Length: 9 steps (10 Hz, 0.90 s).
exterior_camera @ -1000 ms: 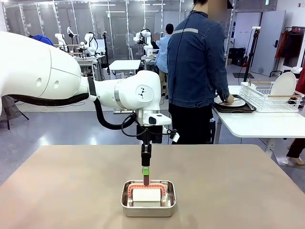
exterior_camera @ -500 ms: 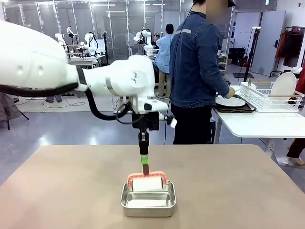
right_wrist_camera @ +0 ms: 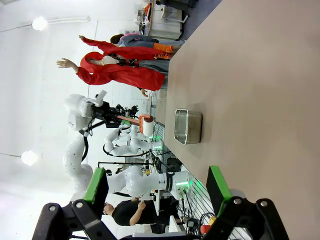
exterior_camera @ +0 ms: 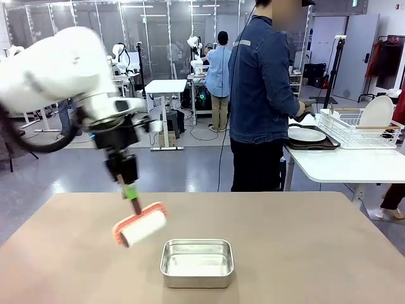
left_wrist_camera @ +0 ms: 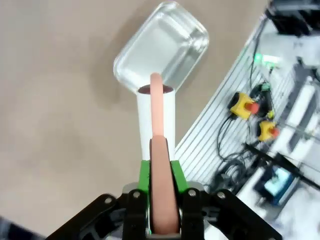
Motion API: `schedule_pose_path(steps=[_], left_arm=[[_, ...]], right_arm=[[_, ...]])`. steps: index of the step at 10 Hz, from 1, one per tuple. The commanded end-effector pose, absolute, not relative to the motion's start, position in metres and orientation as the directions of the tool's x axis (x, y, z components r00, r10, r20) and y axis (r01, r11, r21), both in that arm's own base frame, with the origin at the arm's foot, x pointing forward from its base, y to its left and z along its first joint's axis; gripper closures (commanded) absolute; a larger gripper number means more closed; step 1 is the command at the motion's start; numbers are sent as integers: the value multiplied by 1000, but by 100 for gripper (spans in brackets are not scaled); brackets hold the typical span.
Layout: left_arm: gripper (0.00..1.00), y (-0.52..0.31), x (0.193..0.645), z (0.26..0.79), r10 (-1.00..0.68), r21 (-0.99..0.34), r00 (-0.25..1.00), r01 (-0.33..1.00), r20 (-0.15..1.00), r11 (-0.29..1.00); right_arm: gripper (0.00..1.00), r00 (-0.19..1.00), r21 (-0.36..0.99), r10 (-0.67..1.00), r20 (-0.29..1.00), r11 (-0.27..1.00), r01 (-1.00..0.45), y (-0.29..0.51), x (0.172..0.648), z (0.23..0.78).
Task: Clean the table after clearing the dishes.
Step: When the right (or left) Handle tray is removed, use the right hand (or left hand) to clean the right (or left) side of the table with the Lint Roller.
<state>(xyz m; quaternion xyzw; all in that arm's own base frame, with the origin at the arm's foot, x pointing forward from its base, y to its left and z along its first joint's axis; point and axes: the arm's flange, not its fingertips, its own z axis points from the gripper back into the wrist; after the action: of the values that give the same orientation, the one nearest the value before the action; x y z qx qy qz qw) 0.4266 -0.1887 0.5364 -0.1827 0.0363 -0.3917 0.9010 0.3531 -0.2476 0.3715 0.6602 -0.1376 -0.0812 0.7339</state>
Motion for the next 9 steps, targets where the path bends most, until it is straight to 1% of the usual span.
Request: schedule_pose_path(steps=[1,2,3,4,7,8,9], left_arm=[[100,-153,414,481,-408,-491,903,418,133,765],[100,-143,419,465,-350,-549,924,374,153,747],[100,-137,423,459,-348,-514,917,397,193,761],[100,-130,422,480,-477,-486,877,443,61,753],[100,-130,422,480,-477,-486,877,443,61,753],[79,-129,422,467,-444,-499,893,420,78,758],[79,-122,446,460,-256,-516,958,286,129,808]], right_arm=[[0,949,992,-299,97,112,-66,-246,352,375],[0,949,992,-299,97,112,-66,-246,352,375],[0,949,992,-299,97,112,-66,-246,352,375],[0,949,992,-299,97,112,-66,-246,352,375],[0,949,992,-299,97,112,-66,-246,352,375],[0,949,992,-299,97,112,-66,-246,352,375],[0,949,992,-299,97,112,-66,-246,352,375]])
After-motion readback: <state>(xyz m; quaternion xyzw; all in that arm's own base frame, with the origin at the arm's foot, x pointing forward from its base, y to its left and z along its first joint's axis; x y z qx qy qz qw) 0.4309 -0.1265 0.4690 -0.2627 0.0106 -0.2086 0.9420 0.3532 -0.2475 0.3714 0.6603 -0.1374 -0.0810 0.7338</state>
